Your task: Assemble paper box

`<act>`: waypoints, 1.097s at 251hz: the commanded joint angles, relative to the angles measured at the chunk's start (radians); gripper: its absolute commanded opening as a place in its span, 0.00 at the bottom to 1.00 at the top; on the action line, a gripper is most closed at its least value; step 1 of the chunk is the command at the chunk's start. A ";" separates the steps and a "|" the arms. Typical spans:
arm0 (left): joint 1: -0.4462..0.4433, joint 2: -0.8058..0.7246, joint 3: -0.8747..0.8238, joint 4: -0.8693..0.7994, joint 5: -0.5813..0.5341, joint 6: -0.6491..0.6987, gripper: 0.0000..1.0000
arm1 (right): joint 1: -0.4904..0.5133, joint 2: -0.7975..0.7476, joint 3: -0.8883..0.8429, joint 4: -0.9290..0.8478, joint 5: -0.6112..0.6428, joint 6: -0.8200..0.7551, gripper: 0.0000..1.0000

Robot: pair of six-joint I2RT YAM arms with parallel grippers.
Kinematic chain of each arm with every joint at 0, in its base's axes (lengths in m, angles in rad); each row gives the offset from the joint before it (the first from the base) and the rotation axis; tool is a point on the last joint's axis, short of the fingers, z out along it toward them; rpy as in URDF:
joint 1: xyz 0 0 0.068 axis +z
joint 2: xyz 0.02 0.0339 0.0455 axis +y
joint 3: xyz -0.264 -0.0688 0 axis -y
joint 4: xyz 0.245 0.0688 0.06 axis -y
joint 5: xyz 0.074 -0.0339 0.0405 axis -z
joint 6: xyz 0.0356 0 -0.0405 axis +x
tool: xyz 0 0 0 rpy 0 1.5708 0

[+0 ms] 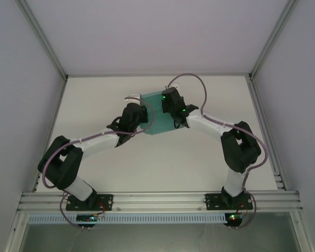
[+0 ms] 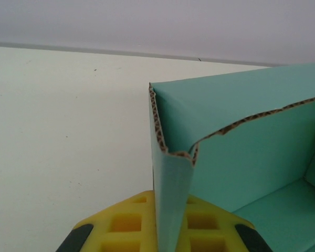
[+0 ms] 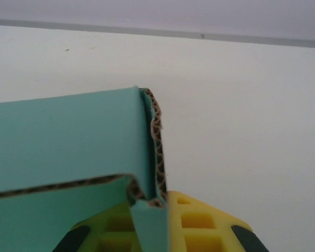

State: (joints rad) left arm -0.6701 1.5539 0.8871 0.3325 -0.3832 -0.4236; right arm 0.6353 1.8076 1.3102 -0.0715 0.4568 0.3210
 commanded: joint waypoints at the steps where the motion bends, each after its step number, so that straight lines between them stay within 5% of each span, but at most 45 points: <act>1: 0.006 -0.029 0.032 -0.032 -0.075 -0.066 0.00 | -0.051 0.070 0.030 -0.133 0.378 0.105 0.00; 101: 0.018 0.021 0.079 -0.072 -0.061 -0.079 0.00 | -0.042 0.085 -0.034 0.167 0.319 -0.194 0.00; 146: 0.041 0.032 0.104 -0.099 -0.036 -0.048 0.00 | -0.005 -0.032 -0.105 0.192 0.107 -0.254 0.35; 196: 0.080 0.023 0.127 -0.122 0.047 0.084 0.00 | -0.015 -0.240 -0.200 0.118 -0.394 -0.185 0.98; 229: 0.127 0.020 0.147 -0.158 0.192 0.251 0.00 | -0.030 -0.371 -0.255 0.120 -0.580 -0.112 0.99; 275: 0.175 0.061 0.295 -0.481 0.440 0.619 0.00 | -0.073 -0.550 -0.328 -0.020 -0.520 -0.082 0.99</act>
State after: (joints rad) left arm -0.5156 1.5951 1.0721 0.0677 -0.1604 -0.1215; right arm 0.5964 1.3449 1.0203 0.0448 -0.0402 0.1867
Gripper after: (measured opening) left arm 0.070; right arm 0.991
